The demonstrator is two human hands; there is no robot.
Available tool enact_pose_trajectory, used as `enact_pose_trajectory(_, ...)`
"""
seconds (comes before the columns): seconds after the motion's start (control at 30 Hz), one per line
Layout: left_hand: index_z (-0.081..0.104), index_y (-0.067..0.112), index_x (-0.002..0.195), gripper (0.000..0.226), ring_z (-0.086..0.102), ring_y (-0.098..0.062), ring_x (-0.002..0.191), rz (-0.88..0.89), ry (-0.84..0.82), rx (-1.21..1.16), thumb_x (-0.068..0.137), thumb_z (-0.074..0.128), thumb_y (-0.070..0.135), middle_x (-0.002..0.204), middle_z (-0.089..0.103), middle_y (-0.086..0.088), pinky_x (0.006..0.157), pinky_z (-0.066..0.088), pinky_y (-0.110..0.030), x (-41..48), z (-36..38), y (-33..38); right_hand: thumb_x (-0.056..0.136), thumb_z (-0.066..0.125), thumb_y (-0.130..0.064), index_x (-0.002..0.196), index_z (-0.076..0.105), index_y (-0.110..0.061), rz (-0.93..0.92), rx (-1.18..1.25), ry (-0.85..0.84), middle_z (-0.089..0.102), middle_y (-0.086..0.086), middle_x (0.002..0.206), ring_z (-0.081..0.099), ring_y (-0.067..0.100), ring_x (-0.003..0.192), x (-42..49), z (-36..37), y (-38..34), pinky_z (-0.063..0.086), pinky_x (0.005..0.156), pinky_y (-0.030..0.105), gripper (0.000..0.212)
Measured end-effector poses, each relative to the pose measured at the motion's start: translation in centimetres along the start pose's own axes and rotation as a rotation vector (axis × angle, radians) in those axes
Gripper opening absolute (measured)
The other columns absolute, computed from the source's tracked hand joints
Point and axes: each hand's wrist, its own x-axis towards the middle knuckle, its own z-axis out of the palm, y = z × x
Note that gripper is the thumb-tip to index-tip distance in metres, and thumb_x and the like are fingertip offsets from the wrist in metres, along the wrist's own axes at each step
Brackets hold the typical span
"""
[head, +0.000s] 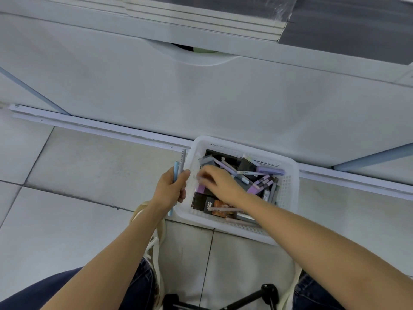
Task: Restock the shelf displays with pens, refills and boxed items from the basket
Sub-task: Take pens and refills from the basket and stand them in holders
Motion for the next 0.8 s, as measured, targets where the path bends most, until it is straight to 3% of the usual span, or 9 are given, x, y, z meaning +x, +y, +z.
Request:
enact_pose_trajectory(0.07,0.046,0.009,0.084,0.026,0.044,-0.013,0.047,-0.006,-0.024,0.001,0.098,0.054,0.029,0.062,0.045,-0.006,0.048,0.043,-0.027,0.0,0.2,-0.1,0.101,0.046,-0.024,0.108,0.054,-0.016,-0.007,0.077,0.015,0.06,-0.006,0.09,0.059,0.012,0.083,0.0,-1.6,-0.4,0.05,0.079,0.029,0.014)
enact_pose_trajectory(0.13,0.046,0.011,0.081,0.026,0.037,-0.01,0.045,-0.022,-0.043,-0.009,0.098,0.054,0.029,0.06,0.042,-0.004,0.043,0.039,-0.02,-0.1,0.5,-0.1,0.099,0.051,-0.028,0.106,0.056,-0.012,-0.005,-0.01,-0.031,0.062,0.003,0.088,0.058,0.016,0.077,-0.4,-2.7,0.0,0.046,0.07,0.029,0.018)
enact_pose_trajectory(0.27,0.047,0.012,0.08,0.026,0.032,-0.011,0.046,-0.073,-0.074,-0.006,0.097,0.056,0.029,0.061,0.038,-0.005,0.041,0.035,-0.02,-0.5,1.1,-0.2,0.081,0.074,-0.036,0.083,0.059,-0.02,0.167,-0.327,-0.337,0.059,-0.001,0.083,0.057,0.016,0.075,-2.9,-1.9,2.2,0.046,0.064,0.029,0.023)
enact_pose_trajectory(0.4,0.048,0.012,0.08,0.026,0.03,-0.011,0.046,-0.083,-0.083,-0.009,0.096,0.058,0.029,0.062,0.035,-0.006,0.039,0.032,-0.02,-1.0,1.5,0.0,0.086,0.069,-0.035,0.084,0.059,-0.013,0.131,-0.532,-0.262,0.052,0.0,0.087,0.054,0.018,0.08,-4.3,0.0,3.1,0.044,0.067,0.032,0.025)
enact_pose_trajectory(0.53,0.048,0.012,0.075,0.03,0.028,-0.01,0.042,-0.073,-0.054,-0.029,0.092,0.065,0.029,0.058,0.035,-0.004,0.036,0.03,-0.02,-1.4,1.6,1.4,0.094,0.06,-0.034,0.086,0.06,-0.012,0.129,-0.139,-0.082,0.058,-0.003,0.076,0.054,0.008,0.064,-3.5,-2.8,0.4,0.049,0.065,0.024,0.023)
enact_pose_trajectory(0.6,0.055,0.01,0.074,0.029,0.027,-0.011,0.041,-0.059,-0.037,-0.056,0.087,0.071,0.031,0.055,0.037,-0.003,0.036,0.029,-0.019,-1.7,1.7,3.0,0.094,0.061,-0.03,0.082,0.062,-0.013,0.127,0.04,0.057,0.056,-0.006,0.069,0.05,0.005,0.058,-2.8,-5.5,-1.7,0.042,0.06,0.019,0.02)
enact_pose_trajectory(0.67,0.062,0.008,0.077,0.029,0.026,-0.01,0.037,-0.03,-0.06,-0.097,0.084,0.074,0.033,0.047,0.038,0.001,0.035,0.026,-0.017,-2.0,1.9,5.4,0.093,0.063,-0.025,0.081,0.062,-0.009,0.108,0.205,0.165,0.051,-0.003,0.064,0.042,0.006,0.054,-2.4,-8.3,-4.3,0.035,0.056,0.021,0.02)
enact_pose_trajectory(0.8,0.068,0.003,0.082,0.03,0.029,-0.009,0.034,0.125,-0.148,-0.165,0.083,0.073,0.033,0.048,0.052,-0.003,0.034,0.026,-0.017,-3.2,2.4,11.2,0.093,0.063,-0.017,0.095,0.063,0.007,0.065,0.48,0.219,0.044,-0.003,0.055,0.036,0.006,0.046,-2.9,-13.6,-9.4,0.029,0.046,0.018,0.024)
